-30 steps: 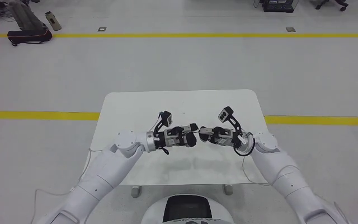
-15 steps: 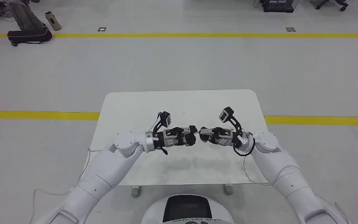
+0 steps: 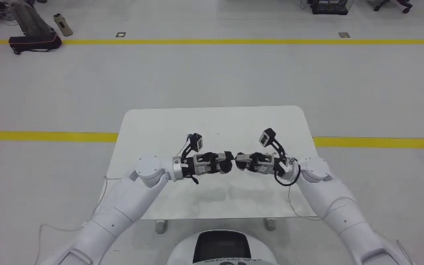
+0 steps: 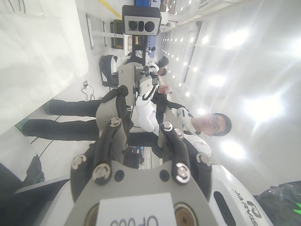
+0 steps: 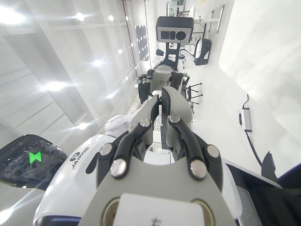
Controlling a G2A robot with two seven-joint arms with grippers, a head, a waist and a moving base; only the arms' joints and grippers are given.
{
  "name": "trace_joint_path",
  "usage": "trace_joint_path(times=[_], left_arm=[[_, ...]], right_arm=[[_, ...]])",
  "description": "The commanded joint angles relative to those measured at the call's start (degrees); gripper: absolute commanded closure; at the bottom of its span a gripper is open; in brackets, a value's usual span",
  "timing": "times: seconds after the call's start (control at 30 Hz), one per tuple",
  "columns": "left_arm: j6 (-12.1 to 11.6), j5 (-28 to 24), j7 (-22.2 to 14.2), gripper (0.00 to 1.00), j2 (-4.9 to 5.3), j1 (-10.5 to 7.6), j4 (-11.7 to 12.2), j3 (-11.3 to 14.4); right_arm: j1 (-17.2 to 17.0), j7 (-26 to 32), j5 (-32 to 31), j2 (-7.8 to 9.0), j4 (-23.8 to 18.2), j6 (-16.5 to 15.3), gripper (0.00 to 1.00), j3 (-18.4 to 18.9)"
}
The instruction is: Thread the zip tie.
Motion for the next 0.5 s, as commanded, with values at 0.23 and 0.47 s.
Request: trace_joint_path(times=[0.23,0.47], left_arm=[[-0.12,-0.03,0.16,0.83,0.12,-0.13,0.09,-0.07],[-0.11,-0.17,0.19,0.87,0.16,-0.25,0.18,0.10]], right_arm=[[0.14,-0.33,-1.11,-0.10,0.05,0.28,1.00,-0.24],[-0.02,-0.77,-0.75,-0.23,0.01,-0.58,1.00,-0.04]])
